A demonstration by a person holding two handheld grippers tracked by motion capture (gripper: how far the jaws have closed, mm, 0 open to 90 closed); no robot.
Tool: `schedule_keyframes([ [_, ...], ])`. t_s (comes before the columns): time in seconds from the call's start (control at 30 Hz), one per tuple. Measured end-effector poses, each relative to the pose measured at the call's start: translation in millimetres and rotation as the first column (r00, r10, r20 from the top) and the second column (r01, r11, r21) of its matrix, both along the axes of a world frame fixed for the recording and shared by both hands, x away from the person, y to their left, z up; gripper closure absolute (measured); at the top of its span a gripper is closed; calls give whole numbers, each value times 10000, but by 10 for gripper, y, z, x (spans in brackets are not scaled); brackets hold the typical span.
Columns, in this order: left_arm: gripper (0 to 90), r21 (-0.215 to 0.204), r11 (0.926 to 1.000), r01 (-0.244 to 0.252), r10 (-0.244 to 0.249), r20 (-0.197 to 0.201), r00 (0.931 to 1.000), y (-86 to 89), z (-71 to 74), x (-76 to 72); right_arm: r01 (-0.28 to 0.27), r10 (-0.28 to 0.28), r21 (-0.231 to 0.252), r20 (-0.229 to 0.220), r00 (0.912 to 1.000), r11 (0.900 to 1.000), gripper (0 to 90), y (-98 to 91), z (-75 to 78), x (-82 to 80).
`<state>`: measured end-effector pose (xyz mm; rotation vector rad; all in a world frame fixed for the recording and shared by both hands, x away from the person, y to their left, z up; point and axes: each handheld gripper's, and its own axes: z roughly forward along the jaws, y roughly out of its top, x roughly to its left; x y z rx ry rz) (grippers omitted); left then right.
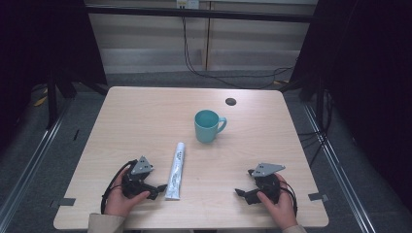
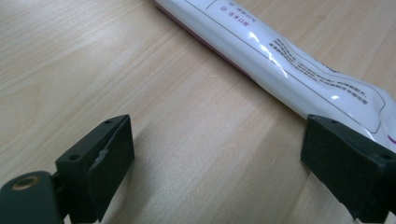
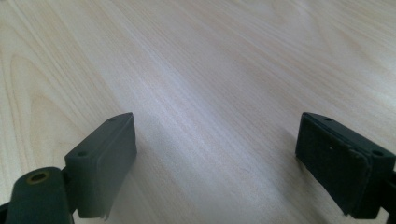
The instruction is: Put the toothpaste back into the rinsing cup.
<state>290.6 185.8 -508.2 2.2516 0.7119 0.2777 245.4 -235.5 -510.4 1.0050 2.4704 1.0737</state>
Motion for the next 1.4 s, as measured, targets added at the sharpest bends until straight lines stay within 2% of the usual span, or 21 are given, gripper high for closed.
schedule_keyframes([
  [0.2, 91, -1, 9999, -158, 158, -26, 9999, -10, 1, -5, 10, -10, -11, 5, 10000, 10000, 117, 0, 0, -1],
  [0.27, 140, 65, 9994, -348, 348, -39, 9994, -10, 16, -3, 12, -12, -8, 6, 10000, 10000, 118, 1, 0, -1],
  [0.37, 169, 31, 9985, -542, 542, -299, 9981, 3, 43, 23, 9, -9, -7, 7, 10000, 10000, 117, 1, 0, -1],
  [0.43, 171, -10, 9969, -785, 783, -679, 9946, 0, 68, 46, 10, -10, -8, 6, 10000, 10000, 118, 1, 0, -1],
  [0.47, 182, 209, 9961, -862, 876, -749, 9933, -1, 90, 60, 9, -9, -8, 7, 10000, 10000, 117, 1, 0, -1],
  [0.53, 214, 635, 9938, -916, 984, -1139, 9886, -7, 145, 98, 8, -8, -9, 8, 10000, 10000, 118, 1, 1, -2],
  [0.57, 230, 709, 9925, -1000, 1086, -1294, 9856, -11, 158, 105, 7, -7, -10, 12, 10000, 10000, 117, 1, 0, -1],
  [0.63, 244, 1194, 9873, -1053, 1228, -1502, 9810, -5, 209, 129, 10, -10, -8, 10, 10000, 10000, 118, 1, 0, -1],
  [0.73, 249, 1212, 9859, -1150, 1370, -1926, 9717, -12, 274, 150, 8, -8, -8, 10, 10000, 10000, 118, 1, 0, -1],
  [0.9, 250, 1399, 9860, -907, 1206, -2231, 9673, -137, 382, 171, 10, -10, -6, 9, 10000, 10000, 118, 1, 0, 0],
  [0.93, 250, 1575, 9841, -820, 1164, -2237, 9677, -165, 403, 183, 9, -9, -7, 7, 10000, 10000, 117, 0, 1, 0],
  [0.97, 250, 1683, 9821, -840, 1232, -2380, 9634, -194, 418, 192, 11, -11, -7, 9, 10000, 10000, 117, 0, 0, 0],
  [1.03, 250, 1840, 9798, -789, 1244, -2503, 9602, -237, 446, 228, 10, -10, -6, 6, 10000, 10000, 117, 1, 1, -1],
  [1.1, 250, 1929, 9771, -899, 1415, -2732, 9515, -286, 467, 265, 8, -8, -7, 8, 10000, 10000, 118, 1, 0, -1],
  [1.17, 250, 2048, 9743, -939, 1516, -2877, 9456, -325, 482, 291, 9, -9, -5, 6, 10000, 10000, 118, 1, 0, -1],
  [1.33, 249, 2367, 9664, -1005, 1711, -3004, 9383, -446, 526, 337, 8, -8, -5, 7, 10000, 10000, 117, 1, 0, -1],
  [1.4, 249, 2494, 9643, -886, 1665, -3114, 9356, -500, 546, 345, 11, -11, -10, 6, 10000, 10000, 118, 1, 1, 0],
])
